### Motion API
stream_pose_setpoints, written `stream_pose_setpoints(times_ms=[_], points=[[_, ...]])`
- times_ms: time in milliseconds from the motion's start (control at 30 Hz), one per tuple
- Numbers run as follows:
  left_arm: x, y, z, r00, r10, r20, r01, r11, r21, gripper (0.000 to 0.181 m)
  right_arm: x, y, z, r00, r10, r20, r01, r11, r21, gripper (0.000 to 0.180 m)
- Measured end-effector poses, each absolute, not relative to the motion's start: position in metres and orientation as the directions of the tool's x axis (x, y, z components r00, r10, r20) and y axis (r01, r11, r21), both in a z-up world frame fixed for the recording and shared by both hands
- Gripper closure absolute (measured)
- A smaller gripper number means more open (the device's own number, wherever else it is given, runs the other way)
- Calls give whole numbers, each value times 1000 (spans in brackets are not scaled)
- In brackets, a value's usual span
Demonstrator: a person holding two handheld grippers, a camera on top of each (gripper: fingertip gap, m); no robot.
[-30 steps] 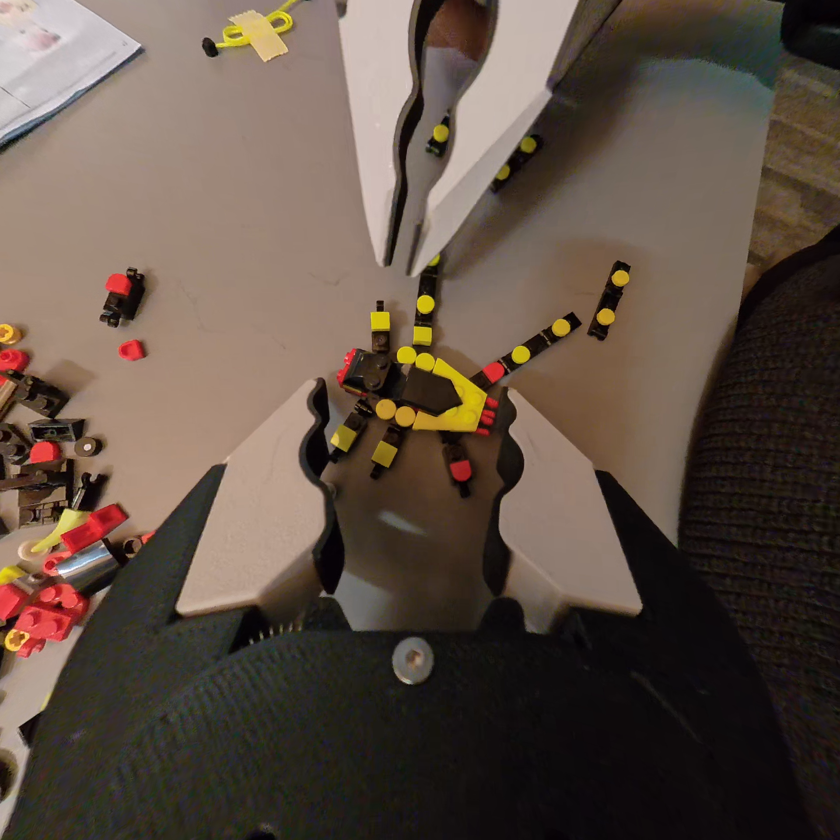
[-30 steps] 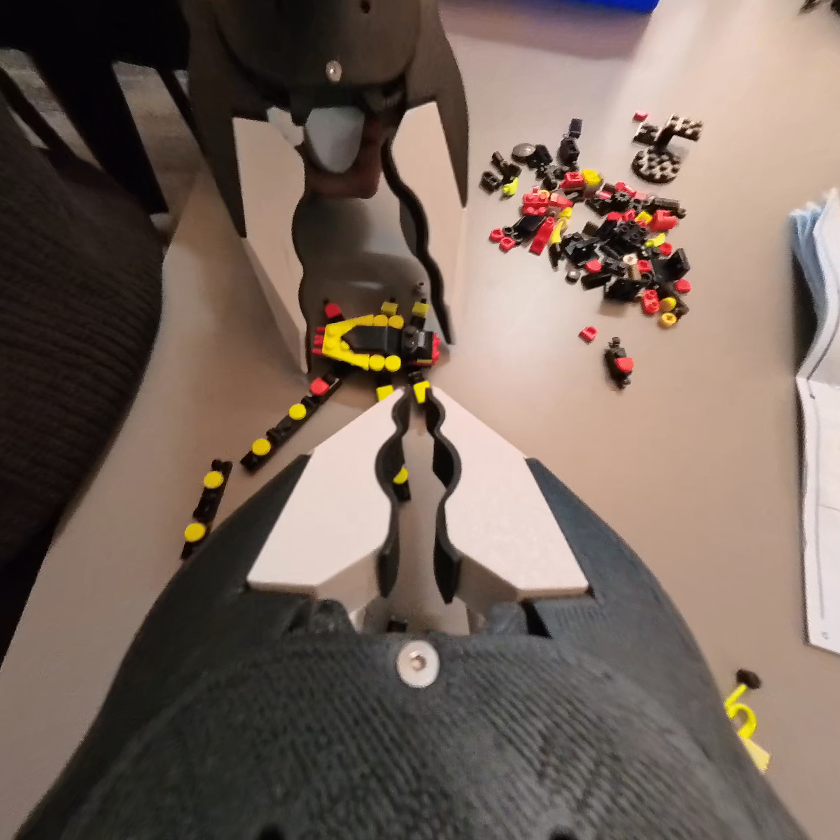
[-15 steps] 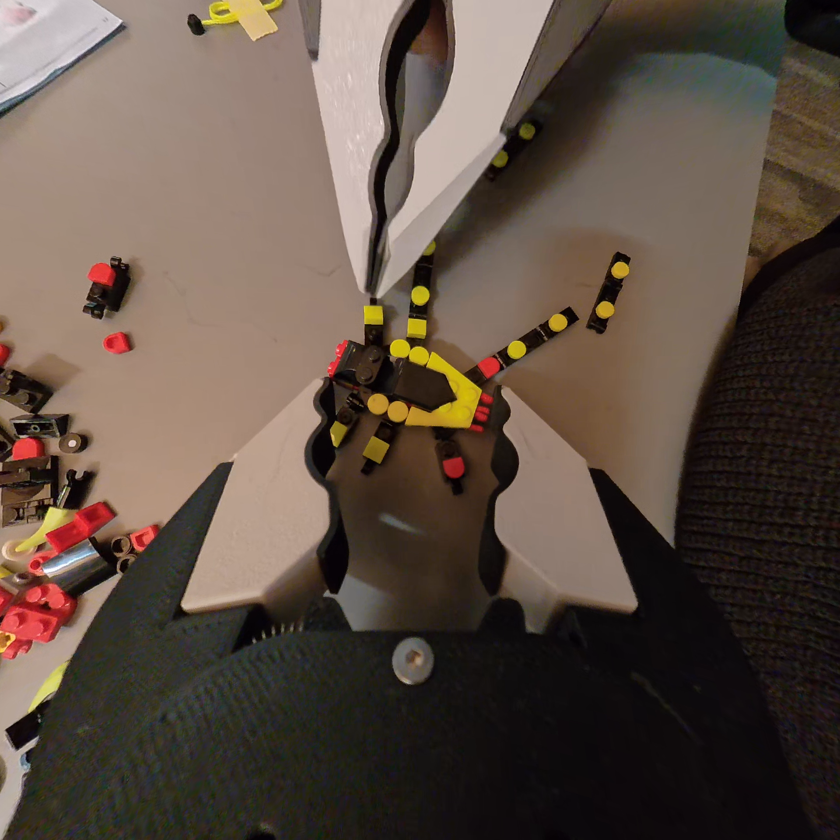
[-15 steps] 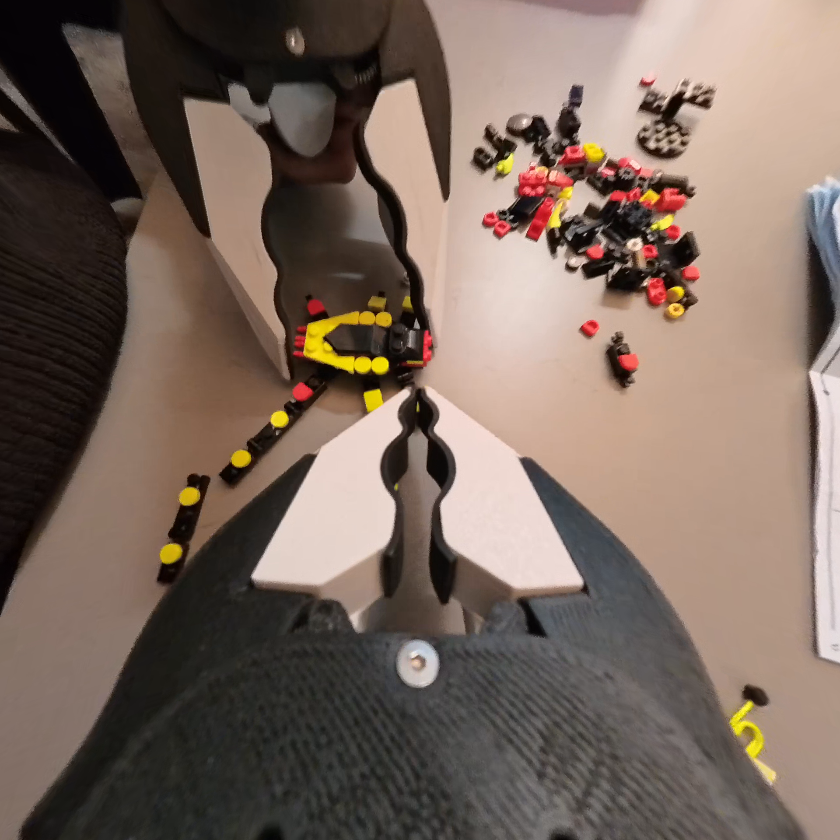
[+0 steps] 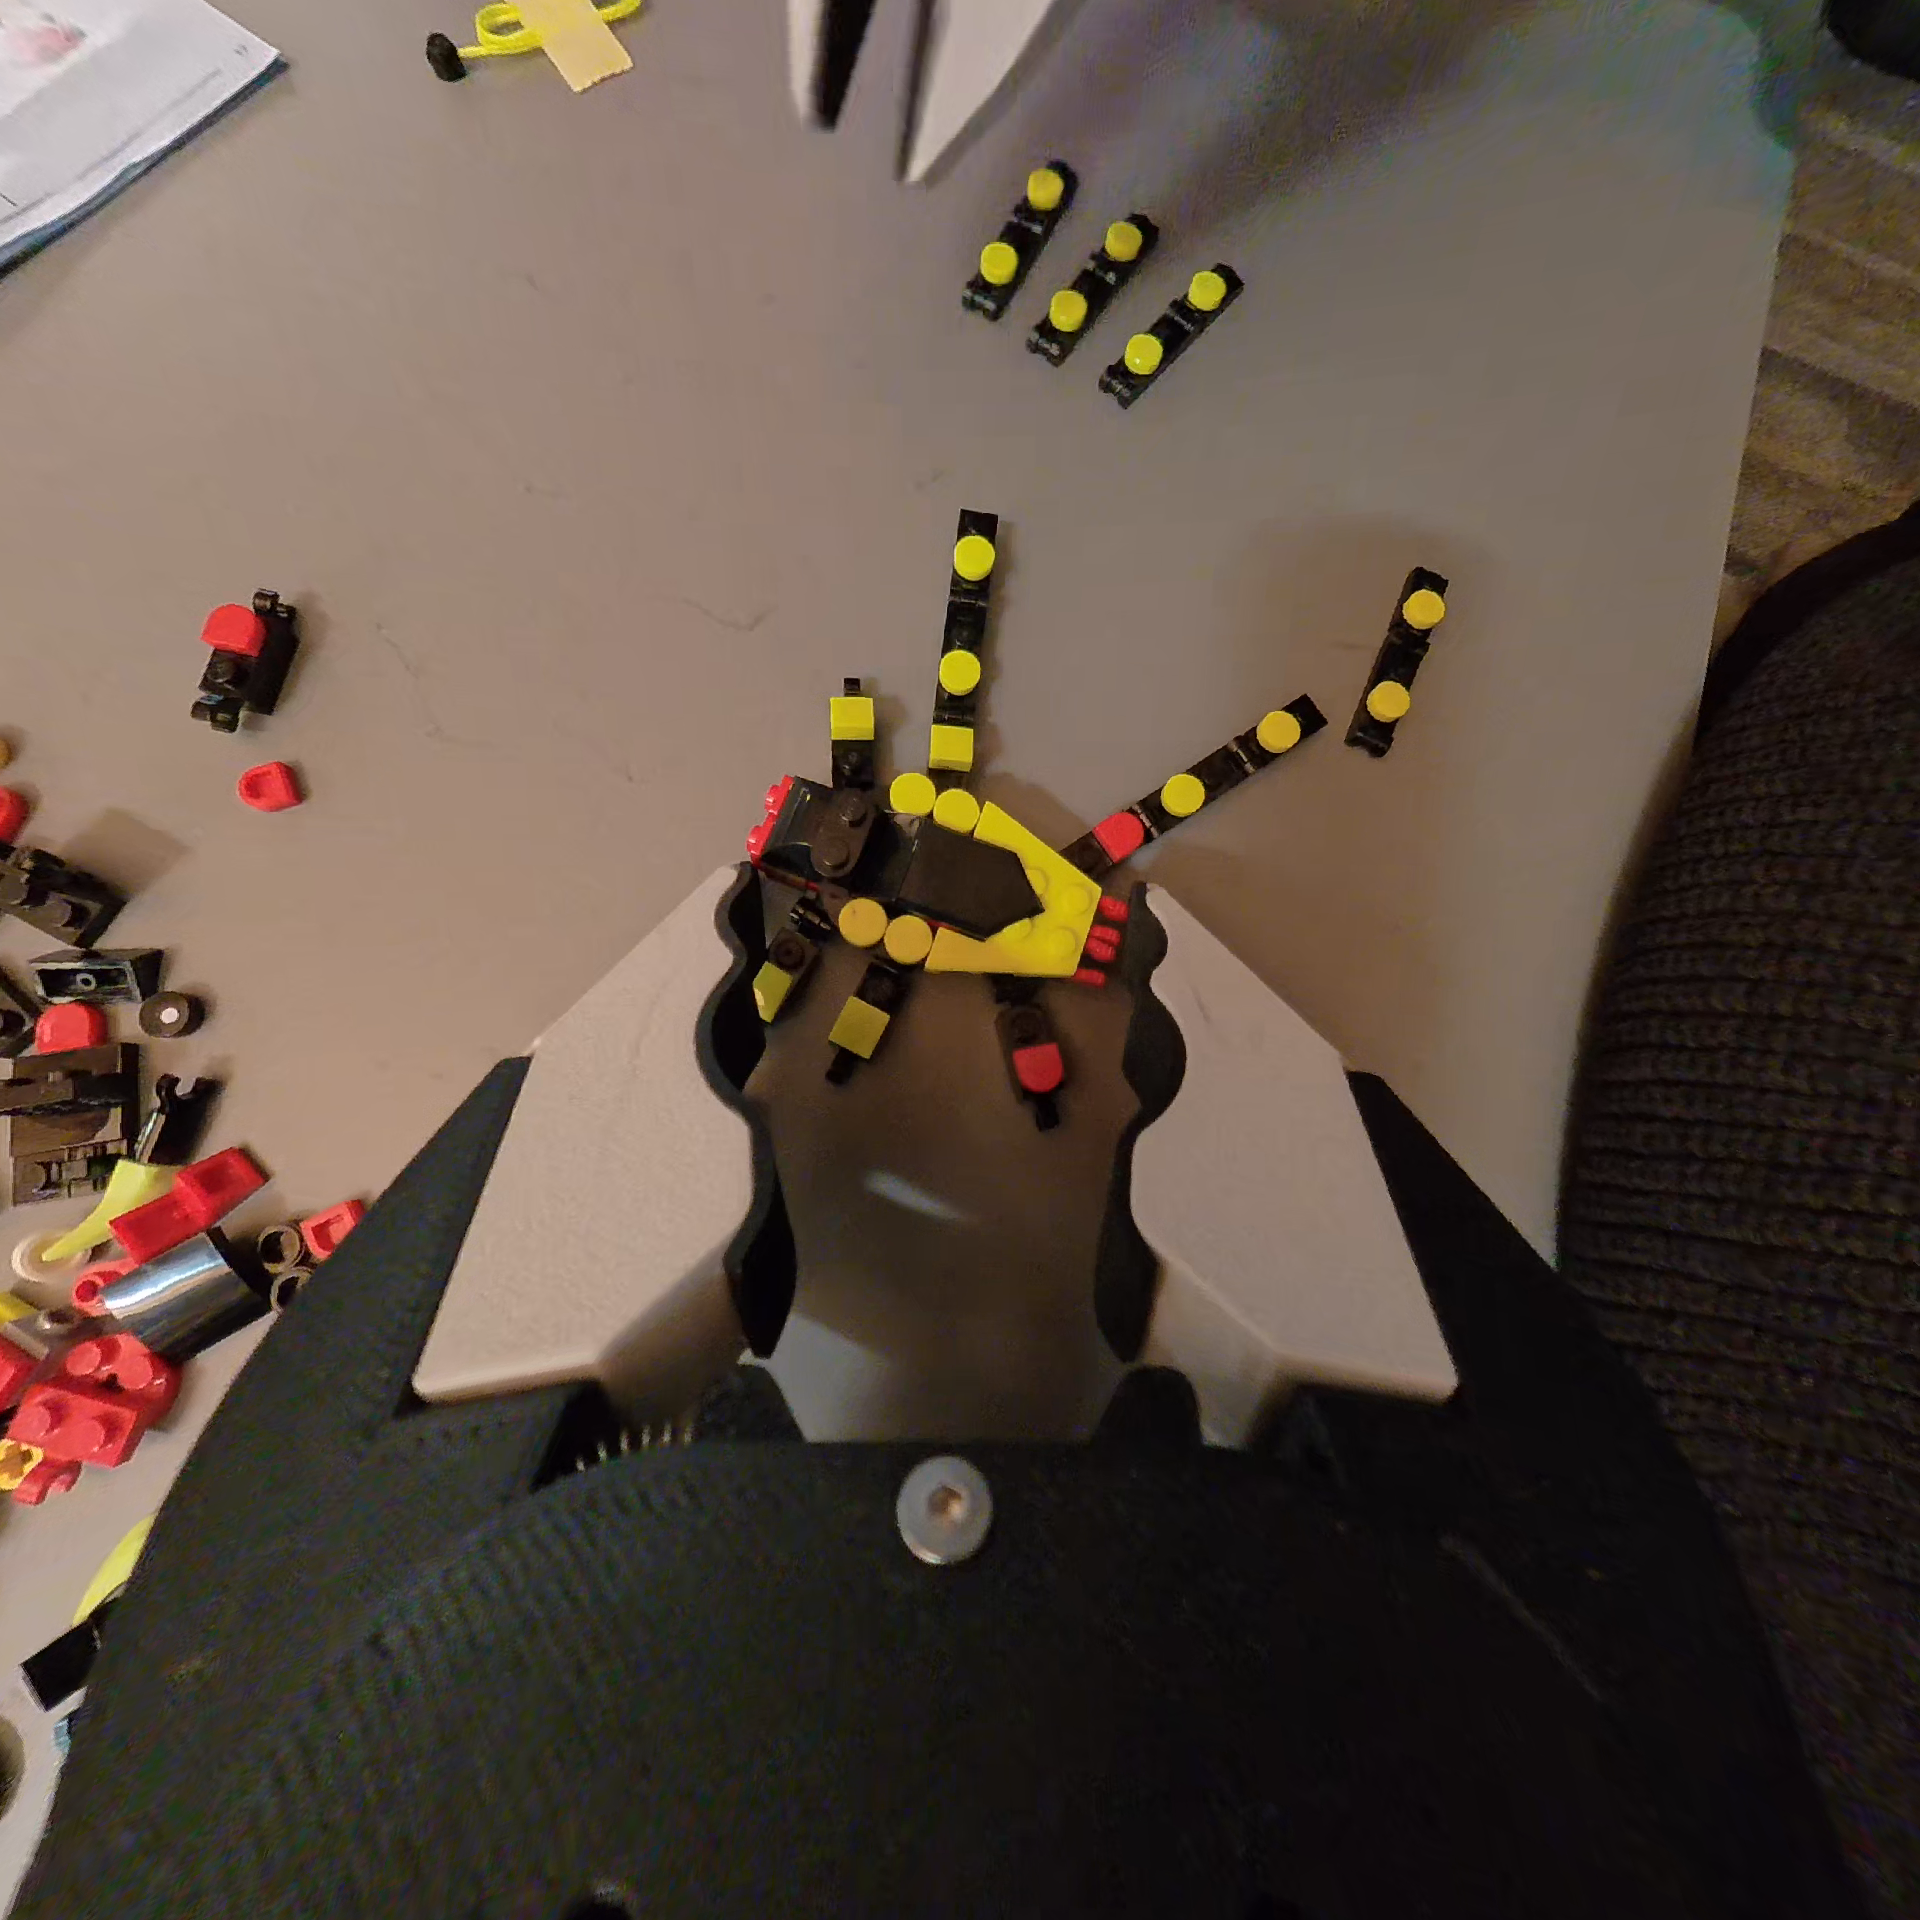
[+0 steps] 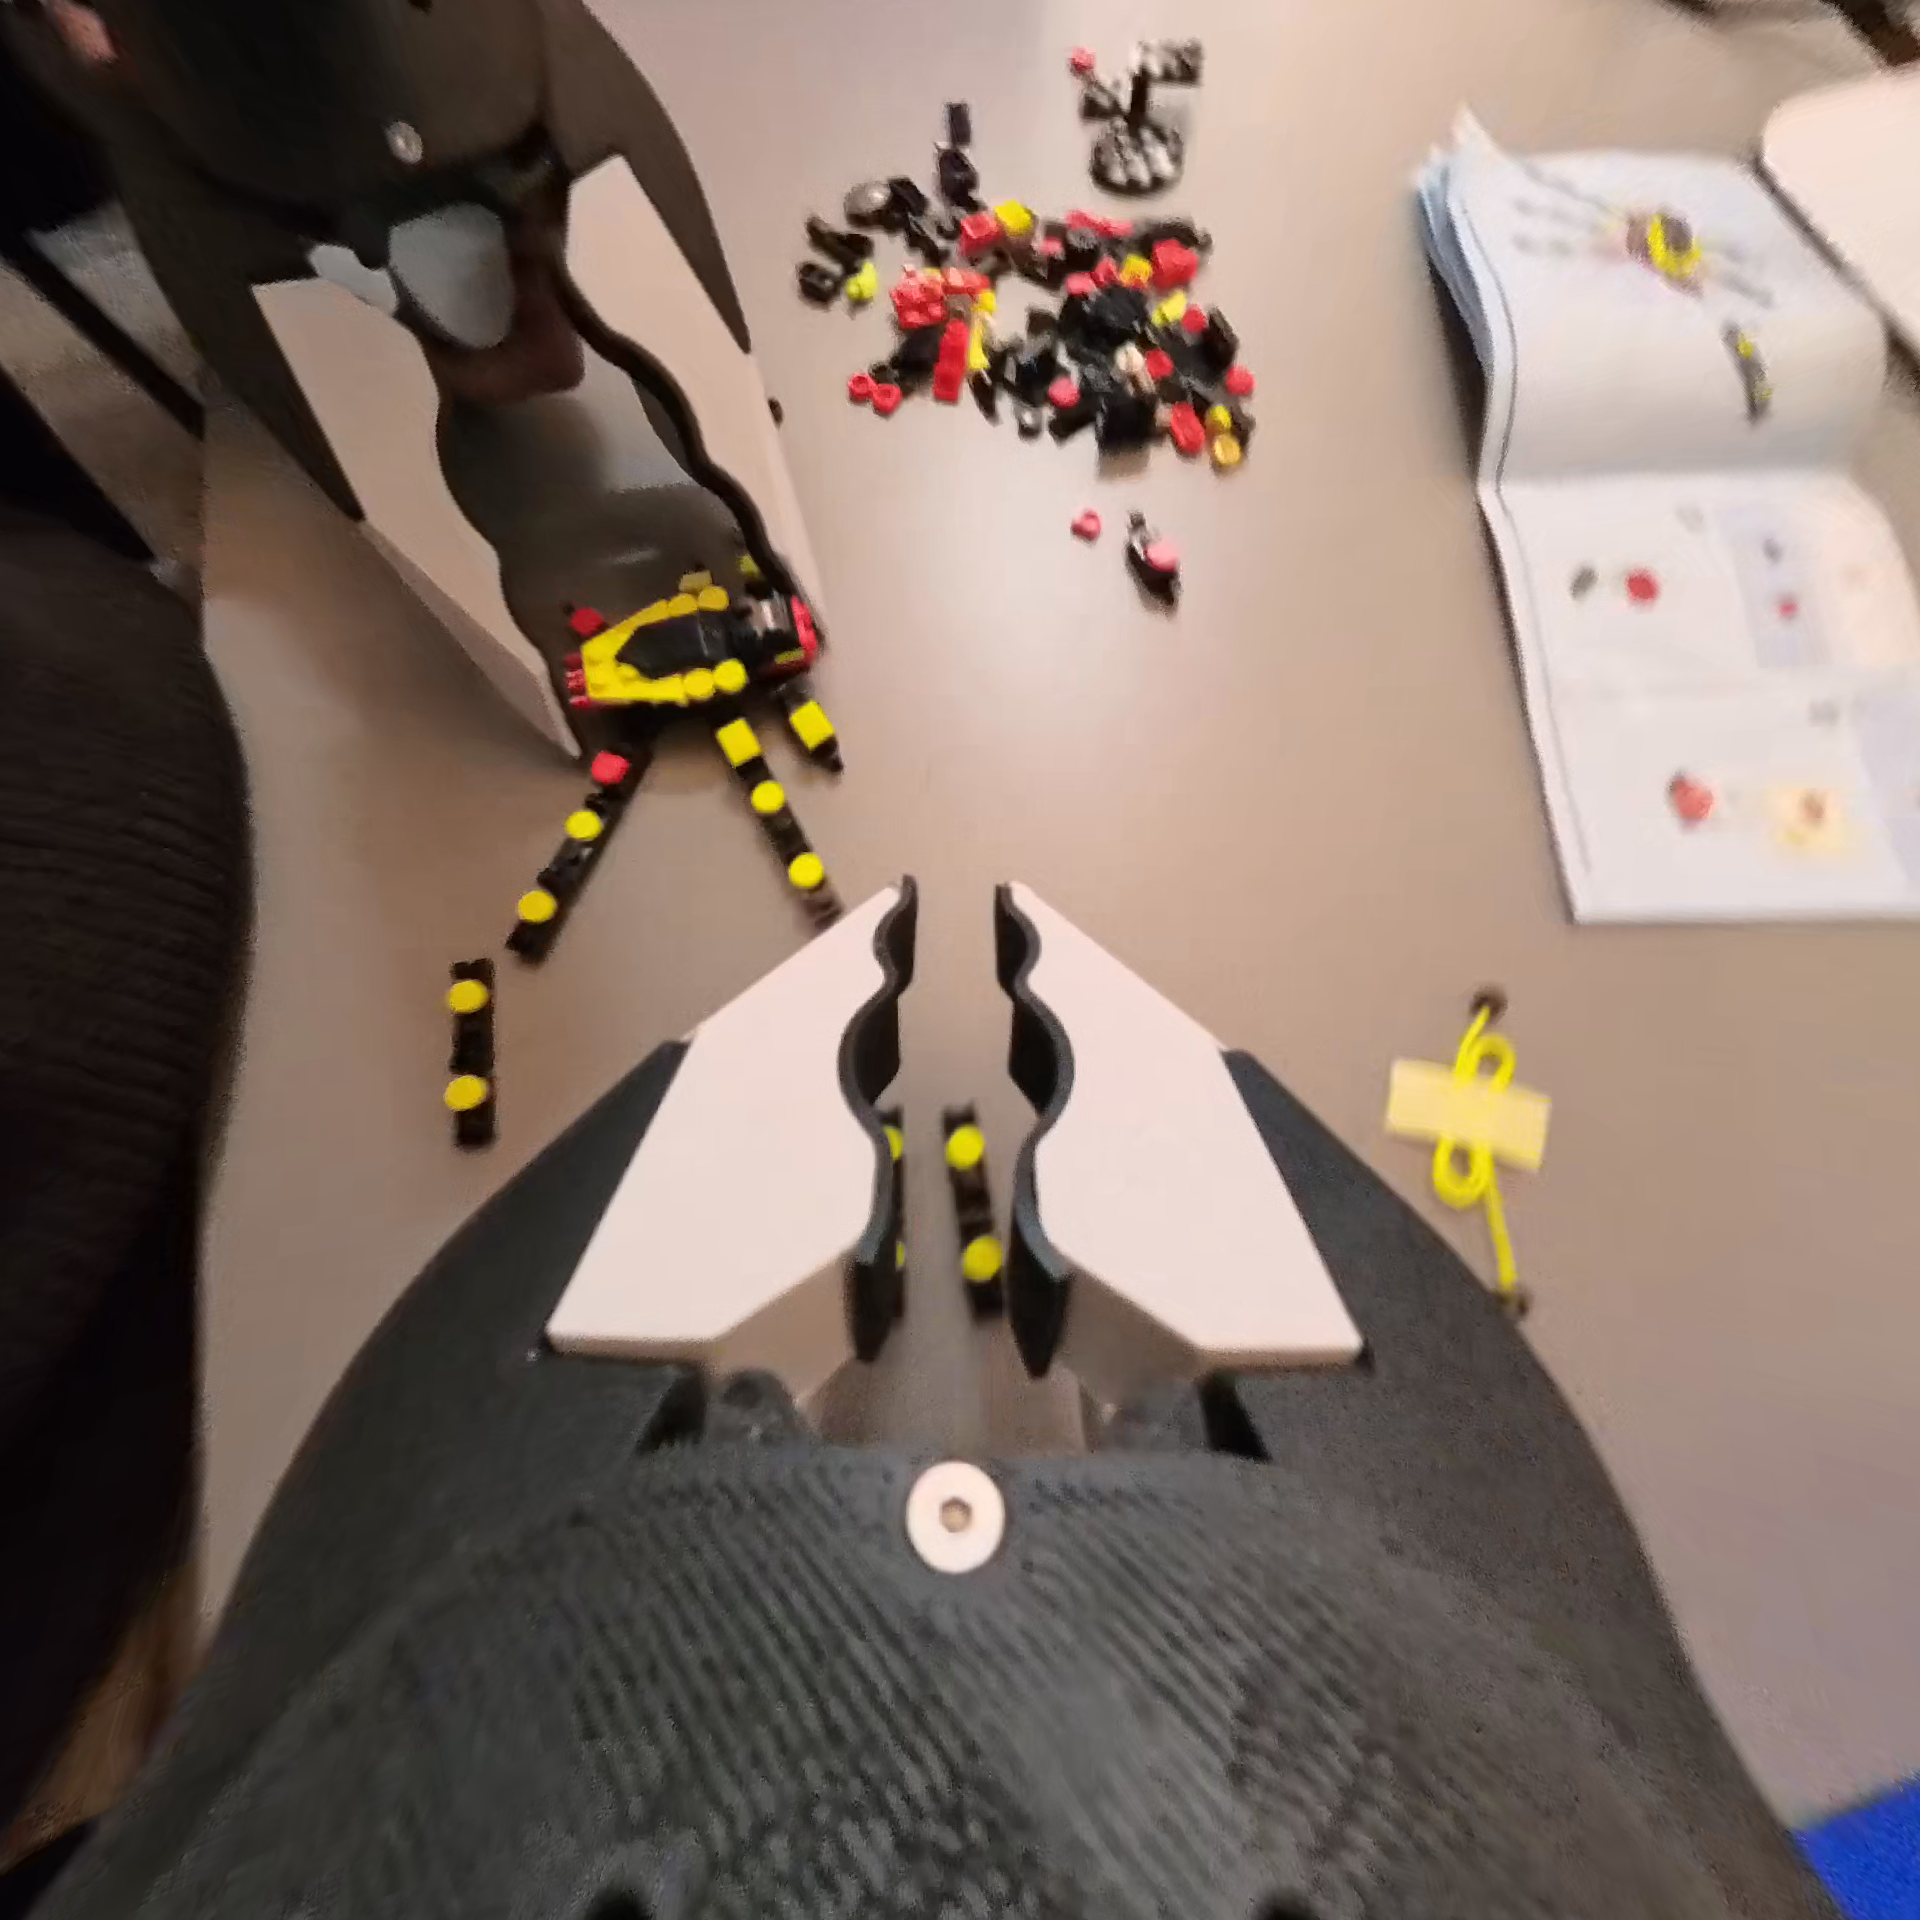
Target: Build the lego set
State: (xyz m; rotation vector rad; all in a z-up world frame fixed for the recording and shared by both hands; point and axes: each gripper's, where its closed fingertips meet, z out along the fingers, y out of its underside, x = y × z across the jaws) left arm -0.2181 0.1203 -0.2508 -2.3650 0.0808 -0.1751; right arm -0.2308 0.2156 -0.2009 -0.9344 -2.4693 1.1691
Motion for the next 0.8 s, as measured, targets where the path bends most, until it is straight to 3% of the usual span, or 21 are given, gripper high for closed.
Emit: stream_pose_setpoints(times_ms=[167,300,400,667,800], points=[[-219,121,-251,988,-109,107,-4,-715,-699,113,-186,226,-208,-648,736,-193,584,318,-747,167],[-220,121,-251,988,-110,108,-3,-714,-700,113,-161,238,-239,-620,781,-69,620,435,-653,167],[-220,122,-251,988,-115,104,-10,-715,-699,113,-160,235,-250,-650,760,-13,605,507,-614,169],[-222,115,-251,983,-155,102,-41,-721,-692,113,-181,209,-235,-738,674,30,491,568,-660,174],[-222,114,-251,979,-177,97,-62,-719,-692,113,-202,196,-231,-845,534,34,389,657,-646,174]])
